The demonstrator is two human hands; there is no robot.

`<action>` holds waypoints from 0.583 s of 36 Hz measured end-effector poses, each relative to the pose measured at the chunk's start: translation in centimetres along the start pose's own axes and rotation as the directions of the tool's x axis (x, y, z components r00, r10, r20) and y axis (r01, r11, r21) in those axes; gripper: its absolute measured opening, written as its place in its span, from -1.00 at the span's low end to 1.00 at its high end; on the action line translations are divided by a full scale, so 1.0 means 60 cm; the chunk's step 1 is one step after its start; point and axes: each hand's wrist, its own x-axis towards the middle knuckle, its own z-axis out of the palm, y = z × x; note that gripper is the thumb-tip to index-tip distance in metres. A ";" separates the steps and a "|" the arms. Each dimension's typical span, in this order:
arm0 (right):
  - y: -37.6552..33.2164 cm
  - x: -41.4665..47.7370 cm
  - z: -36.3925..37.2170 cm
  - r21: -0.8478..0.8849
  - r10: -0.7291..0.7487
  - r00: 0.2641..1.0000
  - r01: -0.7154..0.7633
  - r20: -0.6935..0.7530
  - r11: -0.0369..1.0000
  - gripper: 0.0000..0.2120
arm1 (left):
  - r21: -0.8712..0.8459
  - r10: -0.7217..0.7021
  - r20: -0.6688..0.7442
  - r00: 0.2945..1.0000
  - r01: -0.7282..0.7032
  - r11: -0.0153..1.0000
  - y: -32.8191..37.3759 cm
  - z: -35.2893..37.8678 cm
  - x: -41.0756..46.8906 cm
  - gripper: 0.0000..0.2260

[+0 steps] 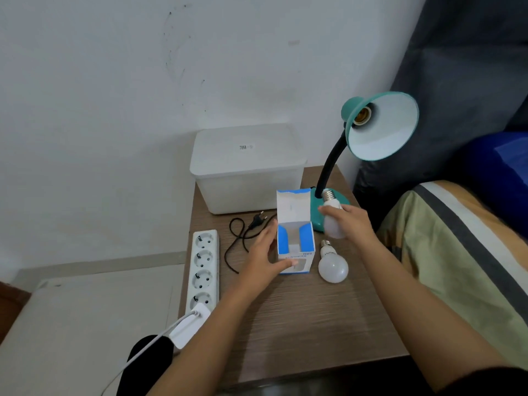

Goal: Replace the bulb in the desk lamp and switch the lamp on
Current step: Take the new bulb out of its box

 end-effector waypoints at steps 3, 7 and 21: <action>-0.011 0.008 0.011 0.103 0.084 0.993 -0.093 0.089 0.990 -0.75 | -0.014 -0.009 0.003 1.000 0.009 1.000 -0.004 0.001 0.000 -0.21; -0.024 0.008 0.010 0.203 0.094 0.967 -0.144 0.238 0.969 -0.68 | -0.041 -0.009 0.001 1.000 0.009 0.999 -0.002 0.000 0.001 -0.21; 0.009 -0.031 -0.035 -0.212 -0.112 0.927 0.197 0.357 0.957 -0.68 | -0.074 -0.032 0.012 0.999 0.033 0.997 0.011 -0.002 -0.003 -0.20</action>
